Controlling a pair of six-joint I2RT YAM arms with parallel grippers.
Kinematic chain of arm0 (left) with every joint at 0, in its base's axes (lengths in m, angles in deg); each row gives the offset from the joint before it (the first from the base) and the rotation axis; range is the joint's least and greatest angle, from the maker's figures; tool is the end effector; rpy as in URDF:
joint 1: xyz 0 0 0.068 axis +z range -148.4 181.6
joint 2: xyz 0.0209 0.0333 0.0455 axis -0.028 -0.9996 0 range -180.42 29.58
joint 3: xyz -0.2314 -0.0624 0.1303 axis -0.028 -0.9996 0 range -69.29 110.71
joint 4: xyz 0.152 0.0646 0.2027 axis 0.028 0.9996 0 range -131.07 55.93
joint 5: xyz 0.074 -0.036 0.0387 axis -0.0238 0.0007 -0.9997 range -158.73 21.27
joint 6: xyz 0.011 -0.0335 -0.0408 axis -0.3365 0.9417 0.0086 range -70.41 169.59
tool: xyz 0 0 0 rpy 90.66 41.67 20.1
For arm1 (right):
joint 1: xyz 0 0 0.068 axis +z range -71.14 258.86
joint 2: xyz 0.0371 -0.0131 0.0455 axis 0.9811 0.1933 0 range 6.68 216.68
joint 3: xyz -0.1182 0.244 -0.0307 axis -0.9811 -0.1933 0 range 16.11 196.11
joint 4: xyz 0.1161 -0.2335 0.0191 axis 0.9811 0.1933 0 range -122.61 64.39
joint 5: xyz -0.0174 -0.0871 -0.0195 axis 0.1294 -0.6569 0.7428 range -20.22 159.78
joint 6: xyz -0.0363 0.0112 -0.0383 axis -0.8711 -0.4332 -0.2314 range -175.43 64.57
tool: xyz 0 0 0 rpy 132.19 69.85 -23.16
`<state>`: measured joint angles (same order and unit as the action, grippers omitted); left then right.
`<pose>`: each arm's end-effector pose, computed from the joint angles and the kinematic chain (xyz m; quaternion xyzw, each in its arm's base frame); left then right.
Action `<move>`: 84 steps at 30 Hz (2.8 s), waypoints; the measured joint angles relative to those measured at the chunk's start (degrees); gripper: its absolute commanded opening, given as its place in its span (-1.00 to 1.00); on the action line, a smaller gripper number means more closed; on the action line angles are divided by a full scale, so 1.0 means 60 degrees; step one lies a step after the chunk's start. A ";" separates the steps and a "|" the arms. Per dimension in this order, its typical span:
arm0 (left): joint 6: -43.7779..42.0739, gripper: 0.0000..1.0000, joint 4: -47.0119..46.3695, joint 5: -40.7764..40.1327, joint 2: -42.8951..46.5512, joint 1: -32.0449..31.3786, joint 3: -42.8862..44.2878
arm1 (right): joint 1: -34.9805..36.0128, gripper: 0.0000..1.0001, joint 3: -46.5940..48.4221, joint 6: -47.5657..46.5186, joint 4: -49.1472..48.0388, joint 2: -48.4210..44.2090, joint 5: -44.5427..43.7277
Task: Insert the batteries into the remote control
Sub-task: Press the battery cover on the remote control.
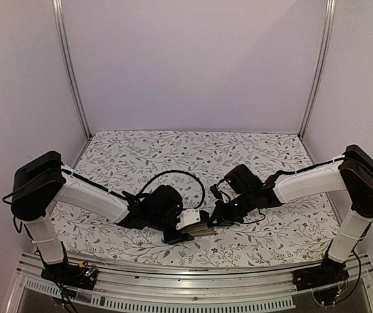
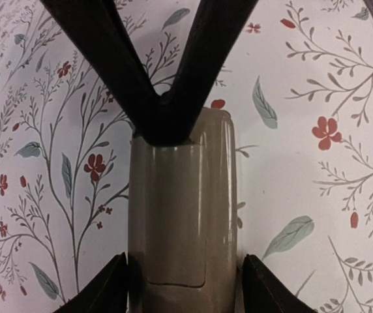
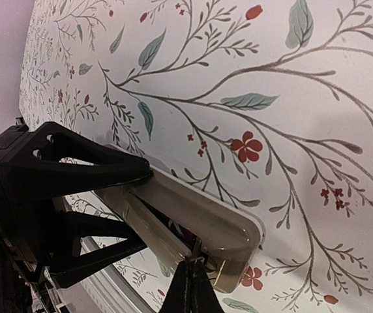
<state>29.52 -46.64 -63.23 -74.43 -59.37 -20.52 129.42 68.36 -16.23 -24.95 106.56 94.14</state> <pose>0.1637 -0.3022 0.1191 0.6218 0.7019 -0.1625 0.3069 0.2018 0.2684 0.1455 -0.1550 0.9222 0.3485 0.0646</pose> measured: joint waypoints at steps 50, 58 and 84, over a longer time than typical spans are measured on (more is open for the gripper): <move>0.0357 -0.51 -0.0331 0.0801 0.0492 0.0251 0.0124 | 0.0000 -1.00 0.0838 -0.0681 0.1042 -0.0193 -0.0761; 0.0353 -0.48 -0.0117 0.0401 0.2524 0.0583 -0.0637 | 0.0131 -1.00 0.1209 -0.1246 0.0776 -0.0200 -0.0233; 0.0339 -0.48 0.0120 0.0033 0.2623 0.0656 -0.0896 | 0.0291 -1.00 0.0637 -0.1381 -0.0375 0.0860 0.0295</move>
<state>31.55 -45.91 -63.04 -58.69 -55.43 -25.89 131.17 72.18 -24.52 -27.20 111.72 95.91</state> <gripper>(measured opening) 0.256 0.003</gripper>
